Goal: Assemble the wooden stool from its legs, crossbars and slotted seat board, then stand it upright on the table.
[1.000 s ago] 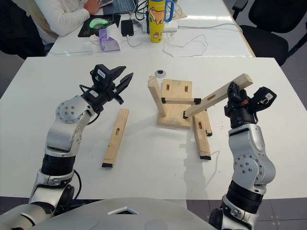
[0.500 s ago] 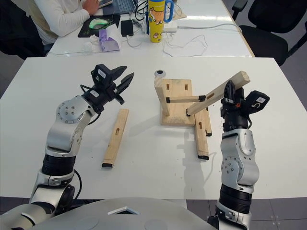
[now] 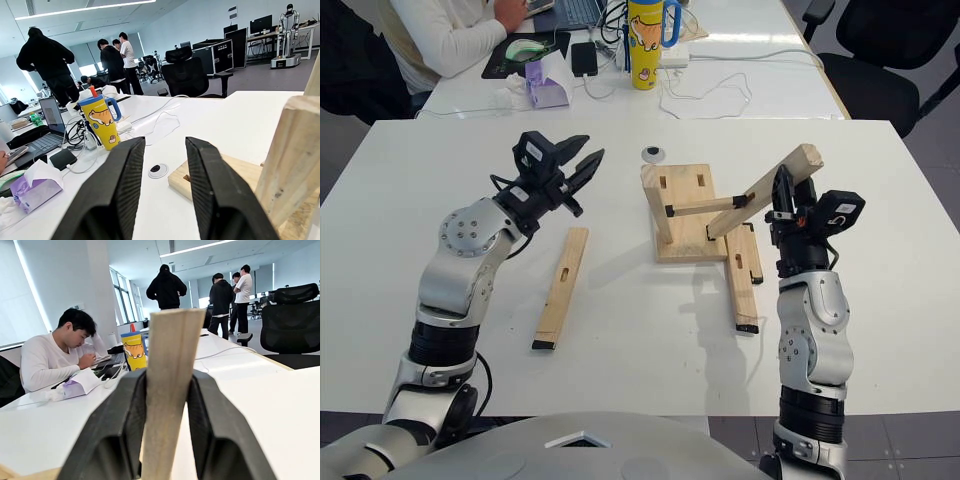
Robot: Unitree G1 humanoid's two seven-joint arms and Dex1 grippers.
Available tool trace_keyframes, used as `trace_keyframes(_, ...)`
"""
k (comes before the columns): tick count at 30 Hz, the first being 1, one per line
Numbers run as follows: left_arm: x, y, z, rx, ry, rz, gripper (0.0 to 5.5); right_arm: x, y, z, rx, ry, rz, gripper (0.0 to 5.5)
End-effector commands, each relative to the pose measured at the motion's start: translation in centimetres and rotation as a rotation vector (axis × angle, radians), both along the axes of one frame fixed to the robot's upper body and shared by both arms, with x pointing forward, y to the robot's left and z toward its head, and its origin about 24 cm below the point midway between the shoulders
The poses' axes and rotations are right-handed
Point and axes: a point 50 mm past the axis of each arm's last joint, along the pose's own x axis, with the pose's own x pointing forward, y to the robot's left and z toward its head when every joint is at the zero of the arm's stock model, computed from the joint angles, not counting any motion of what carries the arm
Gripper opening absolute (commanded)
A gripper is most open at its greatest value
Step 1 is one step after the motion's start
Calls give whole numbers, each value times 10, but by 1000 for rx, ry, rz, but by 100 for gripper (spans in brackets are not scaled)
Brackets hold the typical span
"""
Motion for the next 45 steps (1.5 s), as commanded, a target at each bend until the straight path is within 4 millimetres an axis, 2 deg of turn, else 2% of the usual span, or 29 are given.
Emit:
trace_keyframes(1,1,-1,4,-12,-5,3,148,-11,-5,-38,-60,192,6,104)
trace_keyframes(6,1,-2,6,-13,-12,4,148,-6,-2,-38,-75,202,21,104)
trace_keyframes(13,1,-8,15,-39,-33,-10,148,3,3,-33,-262,210,41,105)
trace_keyframes(19,3,-19,28,-113,-52,-17,148,6,8,-36,-326,245,74,105)
trace_keyframes(28,26,-41,12,-132,34,57,148,4,8,-47,-284,317,82,106)
trace_keyframes(35,26,-53,8,-82,16,7,148,3,12,-48,-254,317,81,106)
trace_keyframes(41,25,-74,12,-48,-27,-51,148,1,20,-49,-255,317,103,106)
trace_keyframes(45,28,-92,24,-36,-77,-100,148,-1,29,-49,-308,317,156,106)
